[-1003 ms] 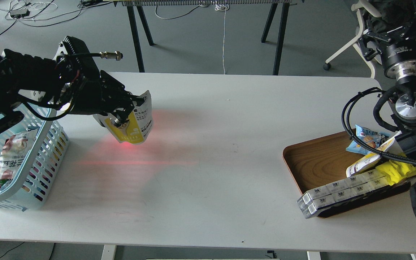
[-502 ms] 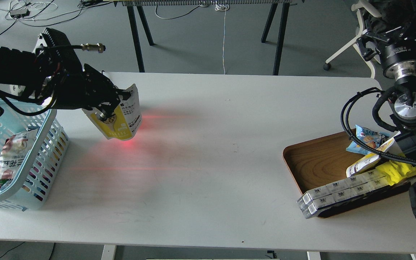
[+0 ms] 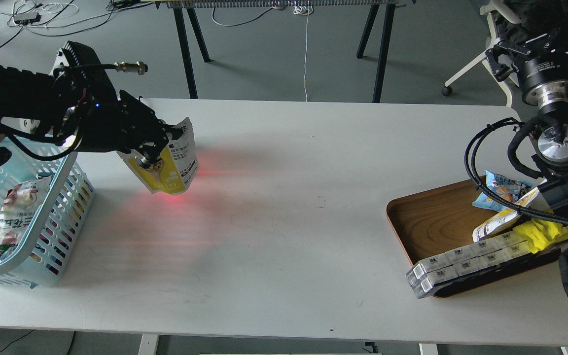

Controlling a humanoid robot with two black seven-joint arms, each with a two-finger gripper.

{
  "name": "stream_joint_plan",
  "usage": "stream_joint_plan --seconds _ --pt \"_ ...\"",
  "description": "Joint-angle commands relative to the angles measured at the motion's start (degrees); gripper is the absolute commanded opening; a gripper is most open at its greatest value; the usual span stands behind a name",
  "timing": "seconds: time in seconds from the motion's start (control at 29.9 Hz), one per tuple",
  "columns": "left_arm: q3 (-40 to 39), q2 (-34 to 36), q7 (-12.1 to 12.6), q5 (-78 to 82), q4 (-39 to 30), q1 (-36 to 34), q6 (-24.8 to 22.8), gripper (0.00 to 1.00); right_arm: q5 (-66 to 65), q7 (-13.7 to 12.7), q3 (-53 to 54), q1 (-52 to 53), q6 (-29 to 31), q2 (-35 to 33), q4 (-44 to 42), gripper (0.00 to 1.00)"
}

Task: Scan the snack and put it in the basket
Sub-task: 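Lift the pouch and hold it near the scanner, then carry the pouch over the blue basket and drop it in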

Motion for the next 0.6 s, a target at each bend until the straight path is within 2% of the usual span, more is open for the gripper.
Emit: stream_joint_plan --seconds 0.0,0.43,0.57 --pt "0.00 -0.77 0.00 0.00 -0.02 0.05 0.00 0.00 0.00 0.00 0.00 -0.15 0.00 -0.02 -0.07 0.99" --pt "-0.17 -0.33 0.00 0.00 -0.19 -0.04 0.00 0.00 0.00 0.08 0.00 -0.06 0.00 0.07 0.02 0.99" --pt "-0.61 1.94 0.00 0.00 -3.09 -0.04 0.00 0.00 0.00 0.09 0.09 -0.06 0.00 -0.02 0.02 0.99"
